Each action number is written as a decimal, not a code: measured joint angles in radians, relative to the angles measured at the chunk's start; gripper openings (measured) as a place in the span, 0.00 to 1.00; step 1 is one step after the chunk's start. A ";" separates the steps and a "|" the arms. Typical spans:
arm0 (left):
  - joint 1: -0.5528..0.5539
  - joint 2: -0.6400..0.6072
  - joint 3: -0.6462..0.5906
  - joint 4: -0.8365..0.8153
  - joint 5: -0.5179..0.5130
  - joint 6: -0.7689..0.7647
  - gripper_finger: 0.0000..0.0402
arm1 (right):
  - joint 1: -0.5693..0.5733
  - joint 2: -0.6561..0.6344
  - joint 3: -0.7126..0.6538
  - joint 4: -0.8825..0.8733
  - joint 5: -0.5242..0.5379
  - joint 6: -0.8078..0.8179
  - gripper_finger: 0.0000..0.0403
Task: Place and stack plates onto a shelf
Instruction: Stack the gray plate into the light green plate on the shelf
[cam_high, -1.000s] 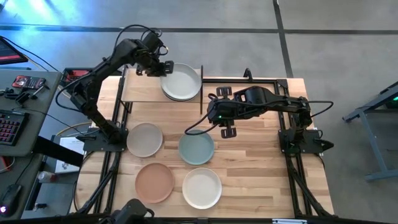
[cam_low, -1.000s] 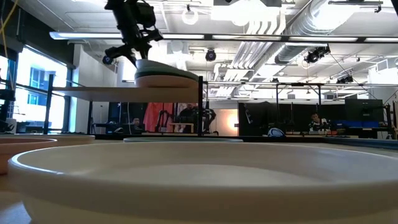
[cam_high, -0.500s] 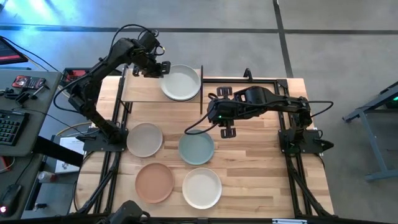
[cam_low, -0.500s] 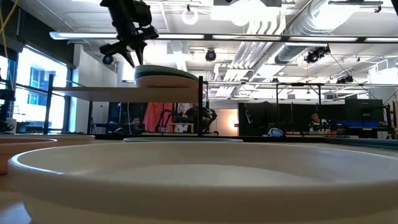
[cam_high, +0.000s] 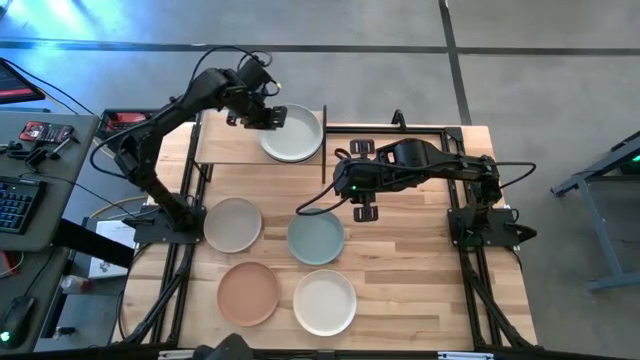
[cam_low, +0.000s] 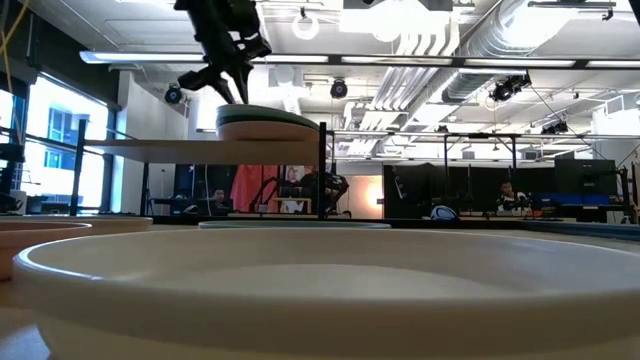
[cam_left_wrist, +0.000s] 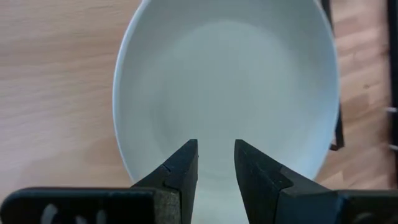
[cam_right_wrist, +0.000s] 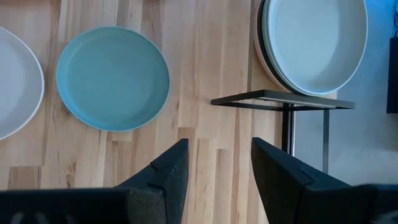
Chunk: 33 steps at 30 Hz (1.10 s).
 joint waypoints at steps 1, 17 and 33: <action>-0.001 0.006 0.000 -0.002 -0.002 -0.005 0.23 | 0.000 0.000 0.000 0.000 0.000 0.000 0.38; 0.001 0.102 0.000 -0.002 -0.006 -0.032 0.23 | 0.000 0.000 0.000 0.000 0.000 -0.001 0.38; 0.003 0.092 0.000 0.021 0.055 -0.008 0.23 | 0.000 0.000 0.000 0.000 0.000 -0.001 0.38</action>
